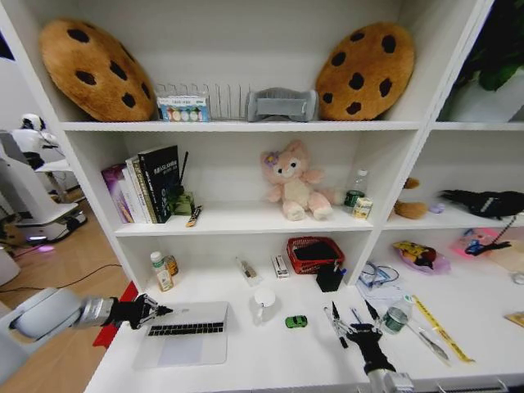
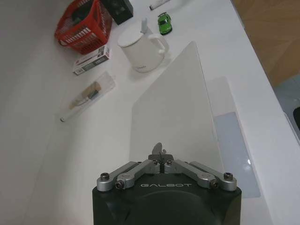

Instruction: Organize the objects on the table.

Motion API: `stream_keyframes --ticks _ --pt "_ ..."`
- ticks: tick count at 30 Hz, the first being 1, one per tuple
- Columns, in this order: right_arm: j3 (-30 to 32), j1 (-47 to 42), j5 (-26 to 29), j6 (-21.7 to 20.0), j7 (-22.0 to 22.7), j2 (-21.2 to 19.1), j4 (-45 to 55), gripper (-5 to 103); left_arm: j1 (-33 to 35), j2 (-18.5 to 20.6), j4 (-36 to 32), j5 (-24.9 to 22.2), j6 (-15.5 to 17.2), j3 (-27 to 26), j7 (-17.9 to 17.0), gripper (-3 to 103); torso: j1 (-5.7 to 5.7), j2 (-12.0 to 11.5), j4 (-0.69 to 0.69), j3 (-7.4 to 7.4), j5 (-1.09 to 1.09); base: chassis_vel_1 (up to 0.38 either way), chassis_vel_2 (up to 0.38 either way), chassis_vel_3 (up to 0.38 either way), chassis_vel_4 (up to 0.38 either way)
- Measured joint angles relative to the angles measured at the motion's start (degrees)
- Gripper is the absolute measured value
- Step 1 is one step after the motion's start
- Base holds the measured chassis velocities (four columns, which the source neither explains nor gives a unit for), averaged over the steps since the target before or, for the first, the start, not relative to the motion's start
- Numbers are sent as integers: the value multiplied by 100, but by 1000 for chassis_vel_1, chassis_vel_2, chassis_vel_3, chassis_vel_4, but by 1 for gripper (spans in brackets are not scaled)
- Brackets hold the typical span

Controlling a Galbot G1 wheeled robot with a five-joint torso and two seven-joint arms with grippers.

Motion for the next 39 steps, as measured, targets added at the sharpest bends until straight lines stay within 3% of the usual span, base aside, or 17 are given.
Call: stream_keyframes --ticks 5,8,11,12,13,14,15,16,17,18,20,21,23,29,34,36,39 --pt "22 -11 8 -8 24 -5 14 100 331 -208 -83 183 -67 -125 107 0 0 0 3 0 1 0 0 0 0" --pt "22 -18 10 -14 39 4 22 100 387 -393 -75 155 -73 -176 -34 0 0 0 3 0 0 0 0 0 0" --pt "7 -16 2 -26 92 19 39 100 346 -786 -8 -258 7 -197 -771 0 0 0 2 0 1 0 0 0 0" --pt "7 -16 2 -26 92 19 39 100 346 -786 -8 -258 7 -197 -771 0 0 0 2 0 1 0 0 0 0" --pt "-4 4 3 -30 142 28 40 100 320 -1096 34 -616 61 -157 -1532 0 0 0 1 0 2 0 0 0 0" --pt "-5 8 6 -32 151 27 40 100 307 -1271 48 -750 69 -132 -1900 0 0 0 1 0 2 0 0 0 0" --pt "-5 8 6 -32 151 27 40 100 307 -1271 48 -750 69 -132 -1900 0 0 0 1 0 2 0 0 0 0" --pt "-6 4 12 -32 162 16 39 100 306 -1790 51 -1043 97 -101 -2844 0 0 0 2 0 0 0 0 0 0" --pt "-5 -4 16 -32 165 7 41 100 332 -2010 33 -1145 128 -108 -3241 0 0 0 2 0 0 0 0 0 0" --pt "-5 -4 16 -32 165 7 41 100 332 -2010 33 -1145 128 -108 -3241 0 0 0 2 0 0 0 0 0 0" --pt "9 -16 33 -40 179 -50 59 100 533 -2719 -133 -1390 258 -251 -4255 0 0 0 2 -1 1 0 0 0 0" --pt "9 -16 33 -40 179 -50 59 100 533 -2719 -133 -1390 258 -251 -4255 0 0 0 2 -1 1 0 0 0 0" --pt "28 3 81 -82 206 -119 64 100 865 -3364 -439 -1509 406 -521 -4998 -3 -1 0 2 0 2 0 0 0 0" --pt "63 14 84 -128 245 -137 105 100 1394 -4137 -1135 -1606 723 -1071 -5756 17 -1 1 4 -1 3 0 0 0 0" --pt "30 -25 6 -131 332 -64 218 100 1622 -4554 -1736 -1666 920 -1433 -6014 39 -1 1 2 -1 2 0 0 0 0" --pt "21 -35 -2 -131 332 -62 247 100 1676 -4613 -1864 -1668 982 -1467 -6067 39 -1 1 3 -1 3 0 0 0 0" --pt "13 -110 12 -158 326 -78 393 100 1850 -4778 -2459 -1701 1316 -1513 -6302 56 -1 1 1 -1 1 0 0 0 0"
